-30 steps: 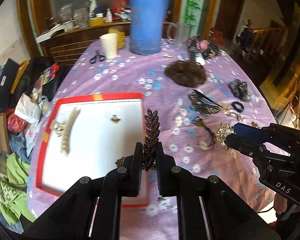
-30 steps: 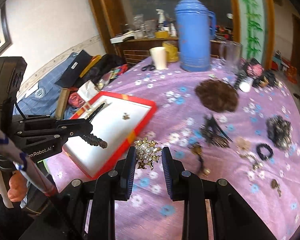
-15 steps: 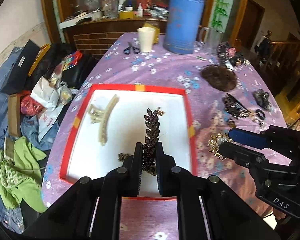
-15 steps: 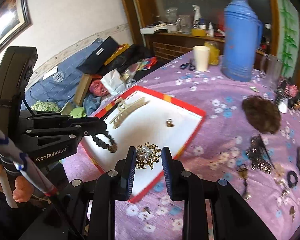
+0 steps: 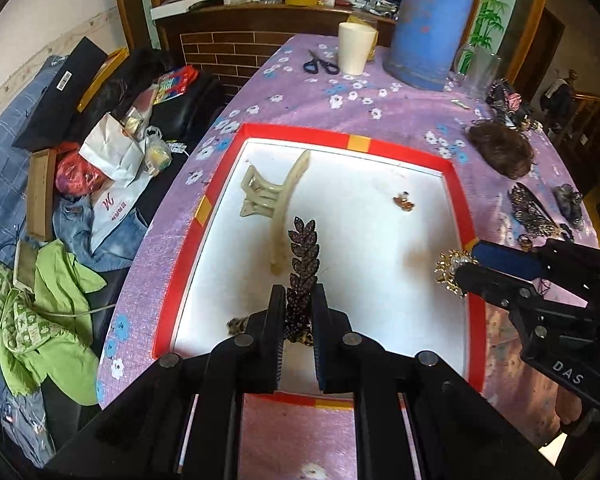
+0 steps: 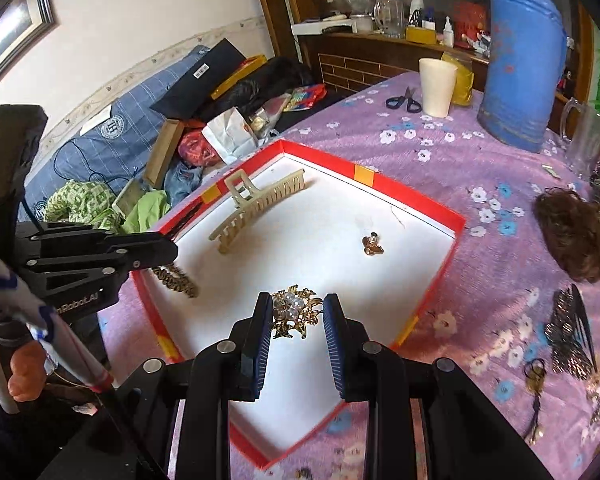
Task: Organize jewelry
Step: 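Carry the brooch in the right gripper while the left gripper carries the chain over the tray, then open the left gripper to drop the chain while the right gripper releases the brooch into the tray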
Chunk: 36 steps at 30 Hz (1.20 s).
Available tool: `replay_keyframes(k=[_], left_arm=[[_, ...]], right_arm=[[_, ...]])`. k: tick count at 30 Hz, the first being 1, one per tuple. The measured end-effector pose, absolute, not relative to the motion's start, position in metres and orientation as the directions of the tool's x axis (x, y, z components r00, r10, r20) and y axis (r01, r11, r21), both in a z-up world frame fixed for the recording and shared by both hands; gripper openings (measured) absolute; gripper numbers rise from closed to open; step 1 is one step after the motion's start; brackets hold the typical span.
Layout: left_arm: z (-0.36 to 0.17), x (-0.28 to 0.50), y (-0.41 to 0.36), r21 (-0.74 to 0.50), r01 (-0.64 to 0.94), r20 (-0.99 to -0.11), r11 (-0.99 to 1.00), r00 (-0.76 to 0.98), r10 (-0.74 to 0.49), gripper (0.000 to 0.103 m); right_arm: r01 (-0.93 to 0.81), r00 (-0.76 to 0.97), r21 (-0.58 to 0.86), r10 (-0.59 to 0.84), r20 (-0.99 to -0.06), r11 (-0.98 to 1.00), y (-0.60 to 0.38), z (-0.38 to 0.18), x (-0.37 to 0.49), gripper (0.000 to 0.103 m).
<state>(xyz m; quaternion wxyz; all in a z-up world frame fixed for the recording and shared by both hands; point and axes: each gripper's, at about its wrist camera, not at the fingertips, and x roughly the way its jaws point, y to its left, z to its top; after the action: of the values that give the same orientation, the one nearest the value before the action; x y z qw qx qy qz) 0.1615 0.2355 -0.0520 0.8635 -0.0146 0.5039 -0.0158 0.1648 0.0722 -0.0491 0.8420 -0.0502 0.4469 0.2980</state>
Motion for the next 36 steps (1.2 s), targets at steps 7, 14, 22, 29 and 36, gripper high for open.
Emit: replay_keyframes(k=[7,14,22,29,36], left_arm=[[-0.068,0.177,0.241,-0.038,0.014,-0.884,0.999,0.467,-0.04,0.012],[-0.069,0.174,0.25,-0.051,-0.008,-0.879,0.999,0.474,-0.041,0.012],[-0.084,0.181,0.269,-0.035,-0.064,-0.895,0.997,0.445,-0.002,0.012],[-0.096,0.19,0.275,-0.037,-0.069,-0.905,0.997,0.425,-0.004,0.012],[-0.104,0.2,0.278,-0.031,-0.073,-0.911,0.997,0.413,0.002,0.012]], right_arm=[[-0.545,0.416,0.168,0.439,-0.796,0.821,0.086,-0.063,0.184,0.028],[-0.543,0.4,0.172,0.434,-0.807,0.822,0.091,-0.074,0.193,0.028],[-0.541,0.403,0.162,0.423,-0.812,0.826,0.094,-0.08,0.196,0.028],[-0.536,0.408,0.148,0.409,-0.816,0.831,0.096,-0.083,0.198,0.028],[-0.538,0.415,0.126,0.392,-0.821,0.834,0.099,-0.087,0.201,0.029]])
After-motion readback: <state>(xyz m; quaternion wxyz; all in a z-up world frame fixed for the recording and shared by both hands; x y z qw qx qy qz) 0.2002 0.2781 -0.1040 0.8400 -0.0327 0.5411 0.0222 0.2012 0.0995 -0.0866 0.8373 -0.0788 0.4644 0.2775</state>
